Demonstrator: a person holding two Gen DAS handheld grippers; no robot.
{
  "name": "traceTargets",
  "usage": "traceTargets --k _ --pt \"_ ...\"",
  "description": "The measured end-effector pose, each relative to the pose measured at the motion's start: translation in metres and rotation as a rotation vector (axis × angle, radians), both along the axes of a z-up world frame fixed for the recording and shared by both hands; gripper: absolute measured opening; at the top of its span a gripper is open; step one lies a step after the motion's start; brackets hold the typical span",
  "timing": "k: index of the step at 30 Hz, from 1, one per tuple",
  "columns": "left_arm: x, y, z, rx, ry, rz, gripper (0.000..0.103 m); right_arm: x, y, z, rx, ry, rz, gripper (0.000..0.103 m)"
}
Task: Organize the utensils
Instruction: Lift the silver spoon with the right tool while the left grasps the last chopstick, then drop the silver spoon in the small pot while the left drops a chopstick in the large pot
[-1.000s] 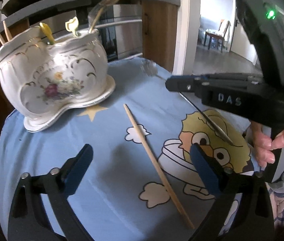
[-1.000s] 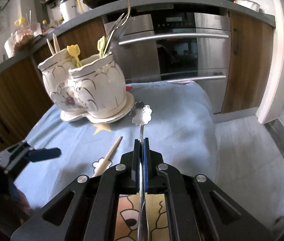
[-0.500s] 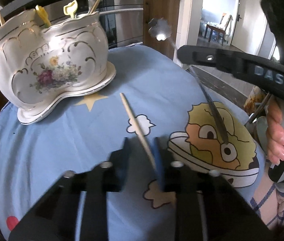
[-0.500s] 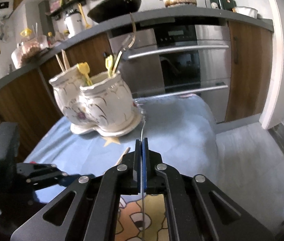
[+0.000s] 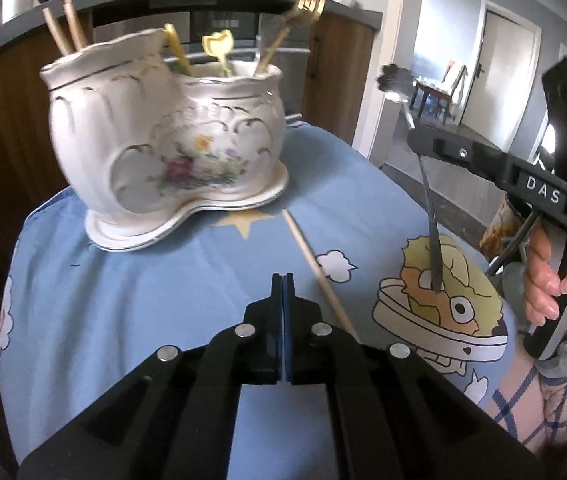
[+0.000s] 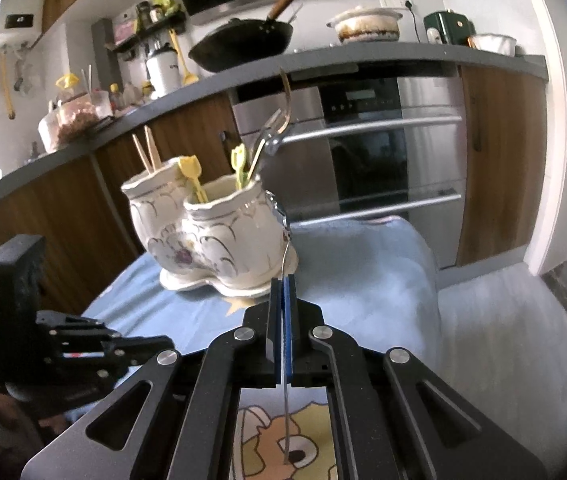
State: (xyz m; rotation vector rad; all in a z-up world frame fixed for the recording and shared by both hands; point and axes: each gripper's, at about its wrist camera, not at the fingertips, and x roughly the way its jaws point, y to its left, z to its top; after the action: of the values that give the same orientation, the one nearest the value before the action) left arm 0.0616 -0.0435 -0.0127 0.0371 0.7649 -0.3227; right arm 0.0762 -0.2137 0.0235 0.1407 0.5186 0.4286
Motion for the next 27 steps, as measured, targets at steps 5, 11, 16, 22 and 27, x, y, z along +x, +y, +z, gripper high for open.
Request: traceTargets --k 5,11,16,22,27 --pt "-0.002 -0.009 -0.002 -0.032 0.026 -0.039 0.002 -0.007 -0.003 0.011 0.023 -0.059 -0.030 0.002" --pt "-0.002 -0.037 -0.012 -0.017 0.061 -0.080 0.036 -0.010 0.001 0.016 0.013 -0.089 -0.023 0.002" --pt "0.005 -0.051 -0.025 0.064 0.085 -0.059 0.029 -0.010 0.001 0.016 0.017 -0.090 -0.023 0.002" --pt "0.011 -0.055 -0.023 0.102 0.075 -0.067 0.007 -0.011 -0.001 0.015 0.021 -0.095 -0.028 0.002" --pt "0.008 -0.047 -0.013 0.093 0.038 -0.092 0.005 -0.013 -0.009 0.019 0.049 -0.112 -0.058 0.002"
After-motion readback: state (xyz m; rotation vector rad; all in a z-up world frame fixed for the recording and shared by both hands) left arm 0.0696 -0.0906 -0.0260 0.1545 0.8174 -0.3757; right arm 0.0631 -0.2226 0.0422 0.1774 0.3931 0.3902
